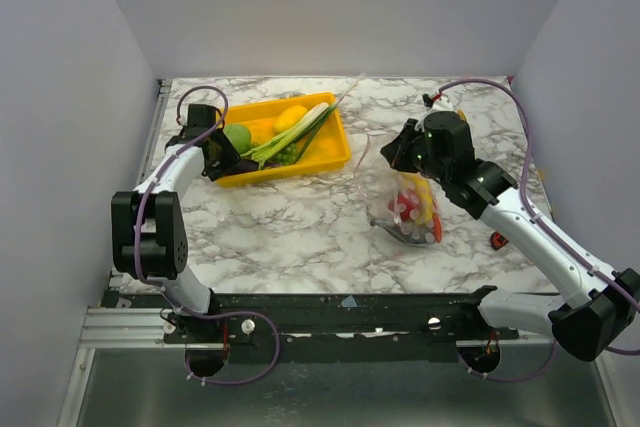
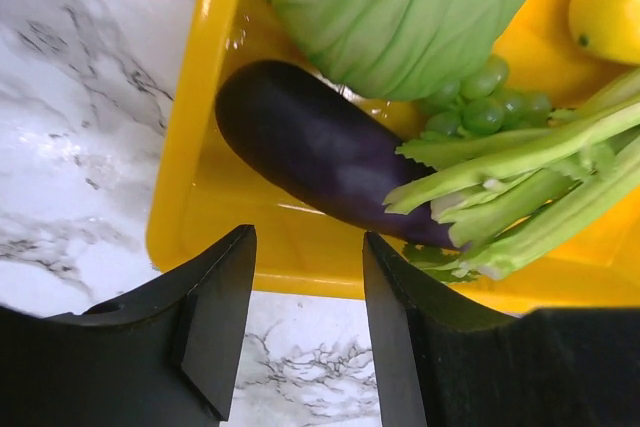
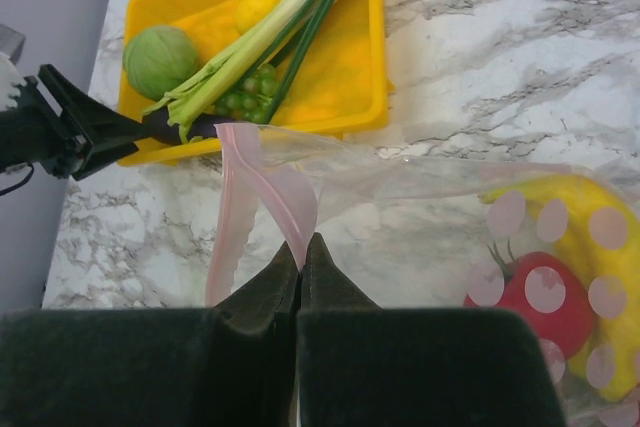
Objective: Place the food in the zip-top bag and seal the zipper
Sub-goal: Move the bin to the center of the board.
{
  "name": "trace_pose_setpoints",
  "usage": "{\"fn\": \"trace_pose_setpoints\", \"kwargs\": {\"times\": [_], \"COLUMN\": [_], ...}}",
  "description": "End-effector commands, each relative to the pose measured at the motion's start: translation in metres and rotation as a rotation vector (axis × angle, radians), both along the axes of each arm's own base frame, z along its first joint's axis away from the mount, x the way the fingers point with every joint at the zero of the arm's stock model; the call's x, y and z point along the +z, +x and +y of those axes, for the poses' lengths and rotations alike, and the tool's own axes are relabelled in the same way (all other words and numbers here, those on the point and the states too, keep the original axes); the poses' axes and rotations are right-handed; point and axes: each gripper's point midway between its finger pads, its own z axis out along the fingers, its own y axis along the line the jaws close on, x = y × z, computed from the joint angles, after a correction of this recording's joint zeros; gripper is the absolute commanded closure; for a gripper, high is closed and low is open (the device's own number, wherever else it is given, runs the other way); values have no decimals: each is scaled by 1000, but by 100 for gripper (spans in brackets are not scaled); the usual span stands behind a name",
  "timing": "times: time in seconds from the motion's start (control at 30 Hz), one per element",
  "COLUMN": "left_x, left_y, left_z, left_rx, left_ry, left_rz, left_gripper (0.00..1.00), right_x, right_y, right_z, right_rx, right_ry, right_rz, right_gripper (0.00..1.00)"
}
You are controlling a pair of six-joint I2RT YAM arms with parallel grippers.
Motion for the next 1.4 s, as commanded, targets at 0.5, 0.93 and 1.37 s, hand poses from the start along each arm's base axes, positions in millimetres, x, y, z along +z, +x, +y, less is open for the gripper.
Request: {"fn": "trace_pose_setpoints", "kwargs": {"times": [0.5, 0.93, 1.37], "left_x": [-35, 5, 12], "left_y": [-100, -106, -105], "left_z": [-121, -121, -109], "left_rx": [-246, -543, 302], "left_ry": [-271, 21, -465], "left_rz": [74, 84, 14], "left_gripper": [52, 39, 51], "right_x": [-2, -10, -5], "right_y": [0, -3, -7], "right_z": [6, 2, 1], "right_rx": [35, 27, 24], "right_ry": [27, 14, 34], "right_rz": [-23, -10, -11], "right_gripper": [100, 100, 100]}}
